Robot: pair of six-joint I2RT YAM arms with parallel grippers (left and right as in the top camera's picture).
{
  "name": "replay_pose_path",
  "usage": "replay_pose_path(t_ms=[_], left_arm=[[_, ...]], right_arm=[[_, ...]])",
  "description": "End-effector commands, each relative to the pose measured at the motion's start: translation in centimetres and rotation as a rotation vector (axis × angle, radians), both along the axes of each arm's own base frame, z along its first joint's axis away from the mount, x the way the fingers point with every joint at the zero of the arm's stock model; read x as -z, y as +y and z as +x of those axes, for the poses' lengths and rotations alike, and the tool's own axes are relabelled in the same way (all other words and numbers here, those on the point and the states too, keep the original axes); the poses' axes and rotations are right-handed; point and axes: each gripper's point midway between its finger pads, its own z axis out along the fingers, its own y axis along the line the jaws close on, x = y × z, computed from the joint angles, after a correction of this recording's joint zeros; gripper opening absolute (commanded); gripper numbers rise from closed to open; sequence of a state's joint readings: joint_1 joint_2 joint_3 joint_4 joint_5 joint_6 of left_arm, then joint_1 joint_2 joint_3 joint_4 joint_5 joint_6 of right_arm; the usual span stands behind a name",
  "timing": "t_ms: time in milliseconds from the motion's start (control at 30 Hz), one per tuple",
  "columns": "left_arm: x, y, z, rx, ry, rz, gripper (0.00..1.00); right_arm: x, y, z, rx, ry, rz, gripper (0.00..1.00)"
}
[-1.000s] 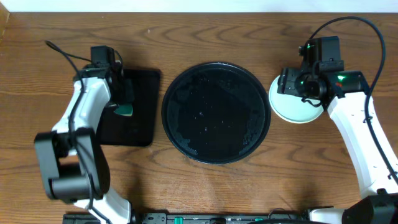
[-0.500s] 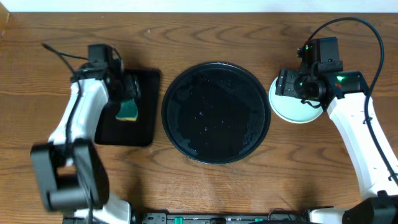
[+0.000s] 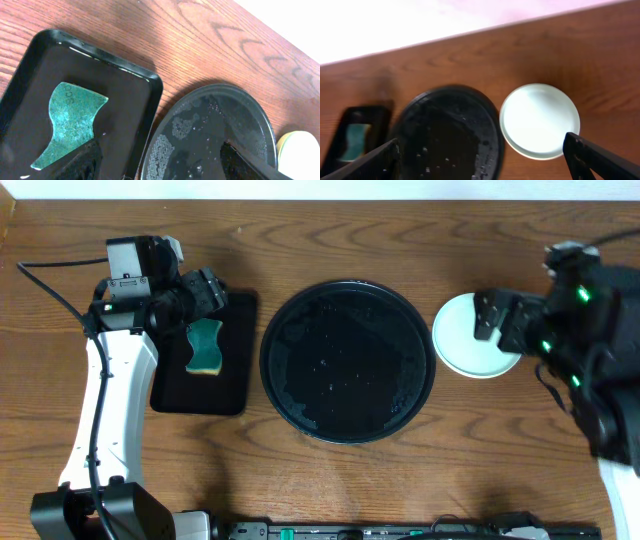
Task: Clean dirty plates on tray and stack at the side
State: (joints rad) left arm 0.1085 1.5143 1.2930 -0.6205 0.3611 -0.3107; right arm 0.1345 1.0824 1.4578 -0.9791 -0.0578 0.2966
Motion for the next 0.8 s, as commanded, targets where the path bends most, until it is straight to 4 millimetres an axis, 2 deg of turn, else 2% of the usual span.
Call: replay_pose_path(t_ms=[0,100,267,367,433,567,667,767], left_arm=[[-0.2,-0.1,0.1,-0.003,-0.004,-0.015,0.77],[-0.2,-0.1,0.1,-0.003,-0.004,-0.015,0.77],[-0.2,-0.1,0.1,-0.002,-0.004,-0.015,0.77],[-0.2,-0.1,0.1,-0.003,-0.004,-0.015,0.77],[-0.2,-0.1,0.1,-0.002,-0.004,-0.015,0.77],[-0.2,-0.1,0.1,-0.002,-0.004,-0.015,0.77],[-0.2,-0.1,0.1,-0.002,-0.004,-0.015,0.77],[-0.2,-0.1,0.1,-0.003,-0.004,-0.015,0.77]], right_arm=[[-1.7,0.6,-1.6,-0.034,-0.053,0.025,0.99],[-2.1,0.3,-3.5,-0.034,-0.059,0.025,0.99],[-1.5,-2.8,-5.3,0.088,-0.041,-0.089,0.99],[-0.7,-3.6,-5.0,0.127,-0.036,-0.123,0.99],[-0.2,-3.8,-4.1,0.105,-0.068,-0.156,0.99],[1.0,-2.5,-2.5,-0.043,-0.212,-0.229,0.99],[3.0,-2.1,-2.3,-0.078,-0.324,-0.237,0.99],[5.8,-2.1,-3.0,-0.065,-0.432,-0.23,0.99]])
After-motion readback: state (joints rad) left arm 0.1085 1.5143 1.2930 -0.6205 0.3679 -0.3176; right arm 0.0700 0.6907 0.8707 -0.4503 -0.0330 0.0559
